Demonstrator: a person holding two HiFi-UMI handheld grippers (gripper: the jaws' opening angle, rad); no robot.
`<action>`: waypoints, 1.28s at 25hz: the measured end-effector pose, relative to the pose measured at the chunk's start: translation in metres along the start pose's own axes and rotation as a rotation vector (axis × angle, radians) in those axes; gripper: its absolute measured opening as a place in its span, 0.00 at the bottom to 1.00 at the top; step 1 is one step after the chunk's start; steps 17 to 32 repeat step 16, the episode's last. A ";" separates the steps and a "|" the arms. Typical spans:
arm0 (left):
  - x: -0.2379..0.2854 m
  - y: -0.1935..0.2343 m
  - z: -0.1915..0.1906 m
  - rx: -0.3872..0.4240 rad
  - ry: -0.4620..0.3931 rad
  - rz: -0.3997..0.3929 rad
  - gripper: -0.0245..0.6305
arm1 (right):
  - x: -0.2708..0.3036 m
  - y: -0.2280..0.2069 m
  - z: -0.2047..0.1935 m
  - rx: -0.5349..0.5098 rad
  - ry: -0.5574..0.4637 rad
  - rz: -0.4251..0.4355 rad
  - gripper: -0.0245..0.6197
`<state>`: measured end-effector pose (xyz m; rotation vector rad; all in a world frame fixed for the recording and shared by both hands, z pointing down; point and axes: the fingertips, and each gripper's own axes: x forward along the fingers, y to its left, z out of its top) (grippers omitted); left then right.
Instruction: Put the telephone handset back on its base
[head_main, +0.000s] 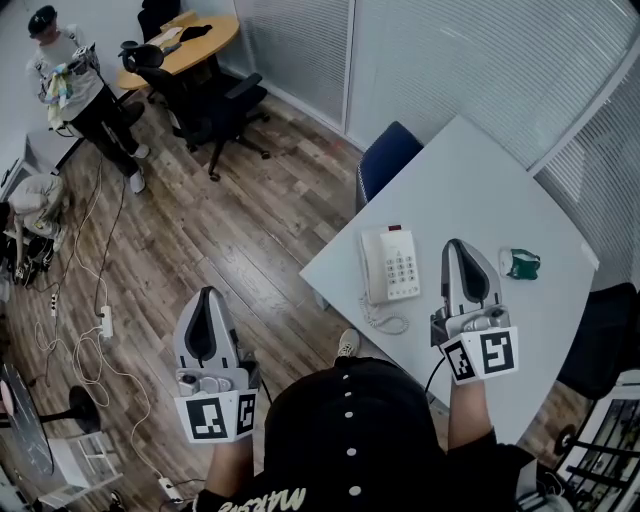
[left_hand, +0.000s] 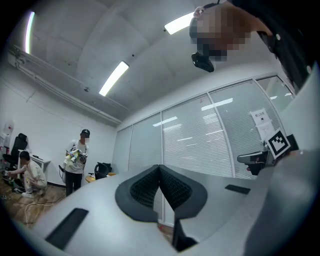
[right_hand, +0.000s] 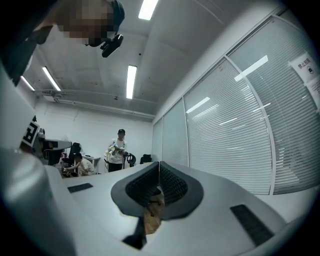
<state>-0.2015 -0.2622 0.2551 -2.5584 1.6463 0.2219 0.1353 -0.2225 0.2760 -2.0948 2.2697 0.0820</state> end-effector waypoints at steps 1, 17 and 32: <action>0.000 0.000 0.000 0.000 0.002 0.000 0.06 | 0.000 0.000 -0.001 -0.001 0.001 0.001 0.09; 0.002 -0.008 -0.004 -0.004 -0.010 -0.003 0.06 | 0.001 0.003 -0.011 -0.083 0.018 0.010 0.09; 0.002 -0.008 -0.004 -0.004 -0.010 -0.003 0.06 | 0.001 0.003 -0.011 -0.083 0.018 0.010 0.09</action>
